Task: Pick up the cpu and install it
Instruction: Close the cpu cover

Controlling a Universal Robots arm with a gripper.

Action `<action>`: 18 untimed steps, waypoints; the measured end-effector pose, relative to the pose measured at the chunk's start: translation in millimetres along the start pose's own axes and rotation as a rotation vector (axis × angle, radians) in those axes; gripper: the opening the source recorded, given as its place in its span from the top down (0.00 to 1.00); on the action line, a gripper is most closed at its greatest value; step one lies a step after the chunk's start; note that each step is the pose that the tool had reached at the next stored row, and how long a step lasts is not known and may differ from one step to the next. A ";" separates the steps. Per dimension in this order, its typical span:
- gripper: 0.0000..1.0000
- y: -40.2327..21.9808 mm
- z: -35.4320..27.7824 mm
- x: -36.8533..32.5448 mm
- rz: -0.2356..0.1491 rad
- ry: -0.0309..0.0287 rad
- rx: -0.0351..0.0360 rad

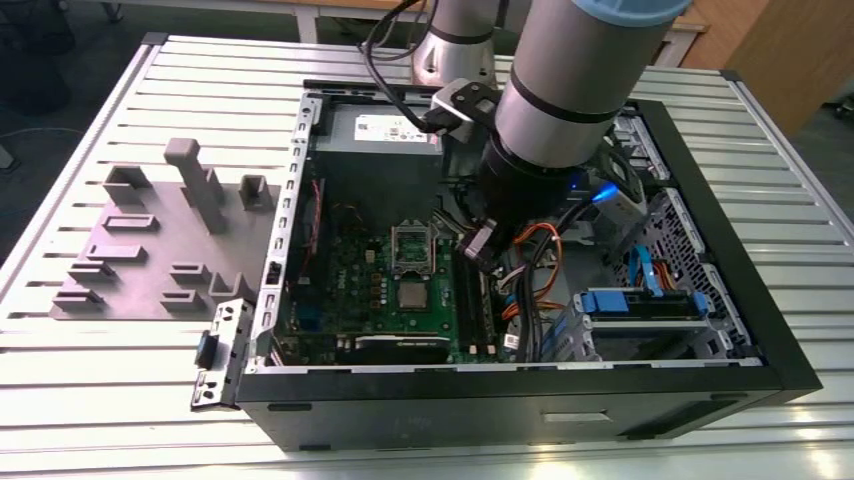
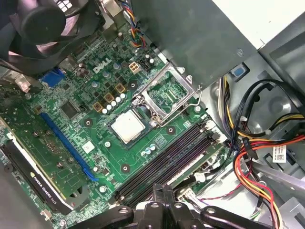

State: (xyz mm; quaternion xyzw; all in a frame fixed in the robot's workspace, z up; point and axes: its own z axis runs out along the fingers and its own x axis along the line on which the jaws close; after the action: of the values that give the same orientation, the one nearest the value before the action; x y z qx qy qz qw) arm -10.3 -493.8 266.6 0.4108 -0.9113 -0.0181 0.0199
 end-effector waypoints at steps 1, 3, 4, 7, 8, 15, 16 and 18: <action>0.89 -0.1 0.0 -0.1 0.000 0.0000 0.0000; 0.89 -2.2 -0.1 -2.0 0.000 0.0000 0.0000; 0.89 -2.3 -0.1 -2.1 0.000 0.0000 0.0000; 0.89 -2.6 -0.1 -2.3 0.000 0.0000 0.0000; 0.89 -2.7 -0.1 -2.4 0.000 0.0000 0.0000; 0.82 -3.4 -0.1 -3.1 0.000 0.0000 0.0000; 0.82 -3.4 -0.1 -3.1 0.000 0.0000 0.0000; 0.82 -3.6 -0.1 -3.3 0.000 0.0000 0.0000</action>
State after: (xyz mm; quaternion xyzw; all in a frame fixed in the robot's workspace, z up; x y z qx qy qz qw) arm -5.4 -493.7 266.5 0.4108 -0.9113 -0.0181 0.0198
